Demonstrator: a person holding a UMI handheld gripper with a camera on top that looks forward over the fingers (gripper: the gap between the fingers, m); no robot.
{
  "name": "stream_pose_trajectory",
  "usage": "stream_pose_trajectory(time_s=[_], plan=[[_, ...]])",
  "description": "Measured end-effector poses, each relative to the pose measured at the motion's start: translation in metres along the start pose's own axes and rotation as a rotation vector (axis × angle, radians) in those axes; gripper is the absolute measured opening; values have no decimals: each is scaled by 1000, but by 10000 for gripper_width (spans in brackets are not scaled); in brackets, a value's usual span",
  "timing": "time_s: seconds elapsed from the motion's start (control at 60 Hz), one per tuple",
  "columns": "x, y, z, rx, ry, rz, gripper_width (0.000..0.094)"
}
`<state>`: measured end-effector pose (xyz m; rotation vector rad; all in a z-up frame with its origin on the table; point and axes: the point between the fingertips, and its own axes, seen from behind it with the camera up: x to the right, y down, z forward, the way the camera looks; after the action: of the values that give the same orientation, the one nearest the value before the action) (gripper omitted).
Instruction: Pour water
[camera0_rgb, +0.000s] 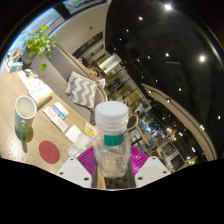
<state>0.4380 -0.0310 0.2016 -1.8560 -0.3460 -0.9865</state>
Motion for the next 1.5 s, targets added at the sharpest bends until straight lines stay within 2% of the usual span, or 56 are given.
stream_pose_trajectory(time_s=[0.15,0.267,0.533,0.767,0.867,1.0,1.117,1.367,1.5], plan=[[-20,-81,-9,71,106,-361,427],[-52,-114,-3,72,167,-657,426],[-111,-117,19,45,205,-1177,426],[-116,-125,13,68,171,-1135,425],[-106,-130,7,80,111,-905,427],[-98,-139,-12,127,-52,-522,427],[-82,-134,-19,141,-116,-276,427],[-117,-79,-9,43,-394,332,428],[-153,-50,7,-20,-493,499,429]])
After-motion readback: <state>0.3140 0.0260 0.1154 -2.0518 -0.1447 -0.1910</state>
